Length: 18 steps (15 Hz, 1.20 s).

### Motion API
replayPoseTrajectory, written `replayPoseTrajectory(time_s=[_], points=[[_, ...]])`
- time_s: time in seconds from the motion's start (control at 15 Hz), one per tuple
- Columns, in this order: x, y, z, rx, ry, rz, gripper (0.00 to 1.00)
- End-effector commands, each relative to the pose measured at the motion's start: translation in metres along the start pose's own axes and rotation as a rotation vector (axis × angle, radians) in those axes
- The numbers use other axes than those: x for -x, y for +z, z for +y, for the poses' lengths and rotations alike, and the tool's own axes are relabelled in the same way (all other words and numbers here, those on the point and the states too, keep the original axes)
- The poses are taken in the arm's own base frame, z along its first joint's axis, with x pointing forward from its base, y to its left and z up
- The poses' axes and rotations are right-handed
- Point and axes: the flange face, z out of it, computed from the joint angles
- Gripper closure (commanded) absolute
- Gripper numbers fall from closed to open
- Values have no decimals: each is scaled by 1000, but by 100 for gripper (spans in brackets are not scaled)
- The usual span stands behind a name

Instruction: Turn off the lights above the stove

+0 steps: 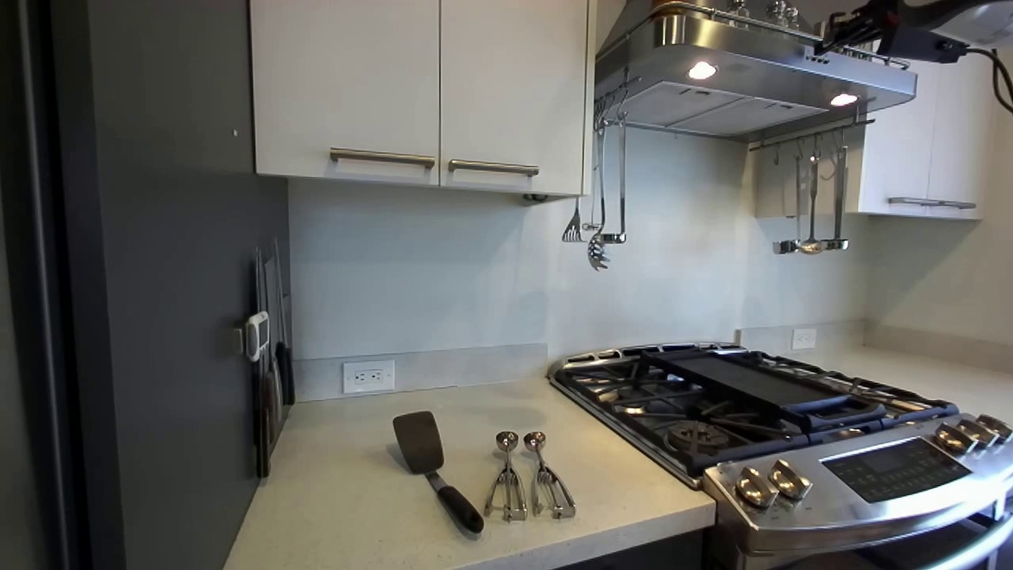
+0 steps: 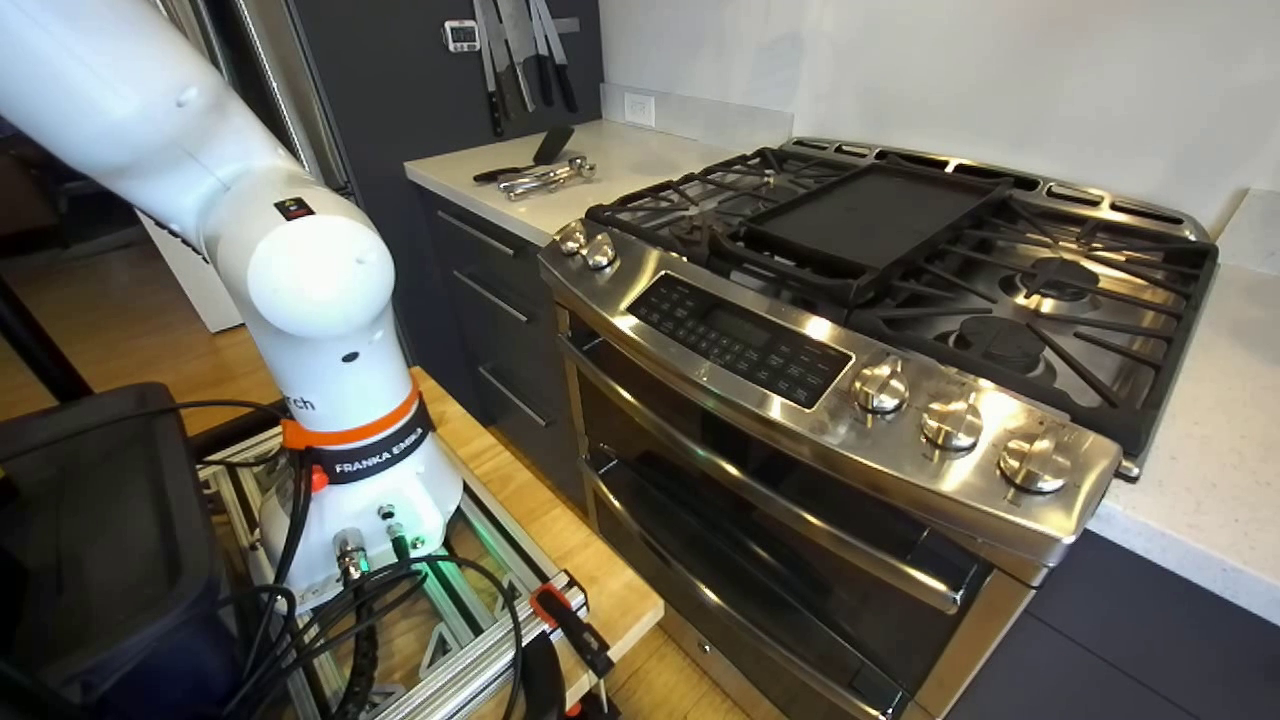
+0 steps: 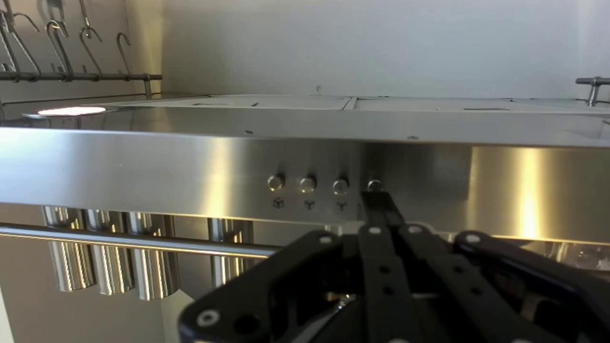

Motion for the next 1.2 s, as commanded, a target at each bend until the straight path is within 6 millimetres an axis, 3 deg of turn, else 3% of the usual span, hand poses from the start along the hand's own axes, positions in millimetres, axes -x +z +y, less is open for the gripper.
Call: replayPoseTrajectory(time_s=[0.0,1.13], points=[[-4,4,6,-10,-12,14,100],[4,14,6,-56,13,6,100]])
